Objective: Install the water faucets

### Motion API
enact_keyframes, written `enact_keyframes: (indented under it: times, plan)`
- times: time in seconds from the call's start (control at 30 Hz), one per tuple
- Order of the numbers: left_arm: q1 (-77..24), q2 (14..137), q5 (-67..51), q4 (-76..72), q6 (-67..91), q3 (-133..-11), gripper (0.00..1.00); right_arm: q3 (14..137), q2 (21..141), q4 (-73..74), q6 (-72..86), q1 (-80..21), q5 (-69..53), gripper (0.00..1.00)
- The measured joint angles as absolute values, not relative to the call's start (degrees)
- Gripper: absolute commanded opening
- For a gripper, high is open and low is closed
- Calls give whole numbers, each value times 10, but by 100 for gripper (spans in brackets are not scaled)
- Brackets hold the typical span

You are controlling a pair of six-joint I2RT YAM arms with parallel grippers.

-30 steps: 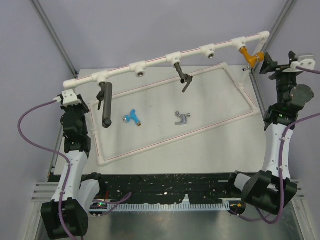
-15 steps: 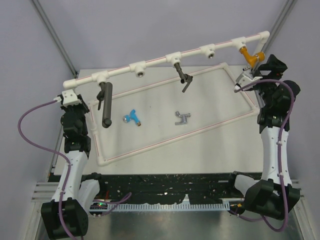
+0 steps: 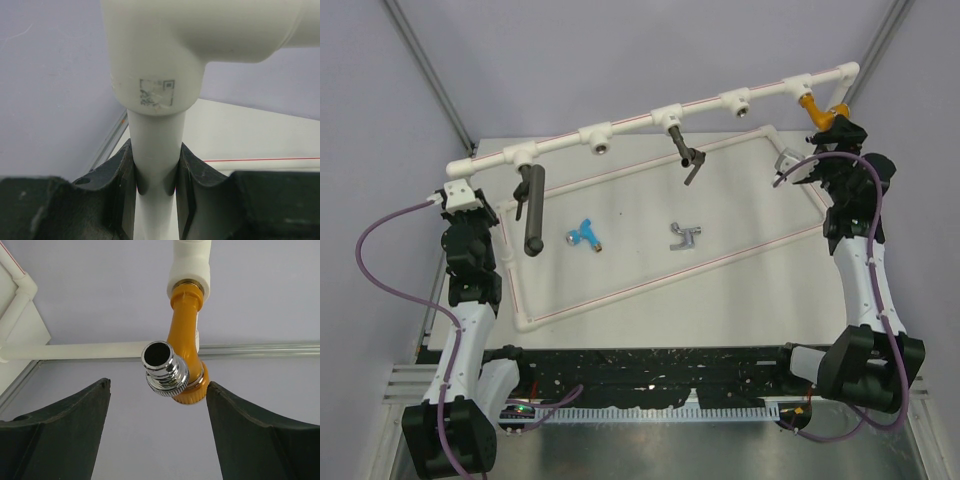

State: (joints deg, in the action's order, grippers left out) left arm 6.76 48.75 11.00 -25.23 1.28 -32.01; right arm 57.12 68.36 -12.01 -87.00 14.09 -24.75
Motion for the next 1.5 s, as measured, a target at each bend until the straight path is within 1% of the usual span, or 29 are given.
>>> enact_keyframes:
  times: [0.23, 0.37, 0.43, 0.5, 0.53, 0.57, 0.6, 0.63, 0.7, 0.8, 0.83, 0.87, 0.93, 0.97, 1.0, 1.17, 1.23, 1.37, 1.4, 1.43, 1.5]
  plan:
    - [68, 486, 110, -250, 13, -320, 0, 581, 715, -142, -870, 135, -243, 76]
    - [68, 486, 110, -250, 13, -320, 0, 590, 735, -161, -860, 132, -241, 70]
    - [68, 486, 110, -250, 13, -320, 0, 593, 743, -170, -842, 131, -239, 65]
    - [68, 486, 110, -250, 13, -320, 0, 596, 751, -186, -806, 130, -238, 54]
    - [68, 486, 110, -250, 13, -320, 0, 596, 753, -194, -784, 130, -237, 50]
    - [68, 485, 110, -249, 13, -320, 0, 596, 754, -202, -759, 129, -237, 42]
    - [68, 485, 110, -249, 13, -320, 0, 597, 754, -208, -733, 128, -236, 40]
    - [68, 485, 110, -249, 13, -320, 0, 599, 754, -215, -699, 128, -236, 33]
    - [68, 485, 110, -249, 13, -320, 0, 604, 754, -217, -615, 128, -234, 28]
    - [68, 485, 110, -249, 13, -320, 0, 604, 754, -224, -455, 128, -231, 23]
    - [68, 485, 110, -249, 13, -320, 0, 604, 754, -227, -408, 128, -230, 19]
    - [68, 485, 110, -249, 13, -320, 0, 603, 754, -232, -332, 129, -226, 18]
    - [68, 485, 110, -249, 13, -320, 0, 599, 754, -249, -203, 129, -218, 10]
    - [68, 485, 110, -249, 13, -320, 0, 592, 754, -263, -109, 129, -210, 7]
    - [68, 485, 110, -249, 13, -320, 0, 588, 754, -273, -50, 129, -206, 5]
    - [68, 485, 110, -249, 13, -320, 0, 565, 767, -343, 312, 132, -170, 5]
    - [68, 484, 110, -249, 13, -320, 0, 558, 781, -380, 479, 134, -157, 6]
    - [68, 484, 109, -249, 13, -320, 0, 555, 808, -418, 755, 134, -138, 20]
    - [67, 484, 109, -248, 13, -320, 0, 555, 811, -421, 807, 134, -131, 22]
    - [67, 483, 110, -247, 13, -320, 0, 555, 811, -421, 843, 134, -120, 29]
    - [67, 477, 110, -242, 13, -319, 0, 555, 810, -412, 906, 134, -94, 37]
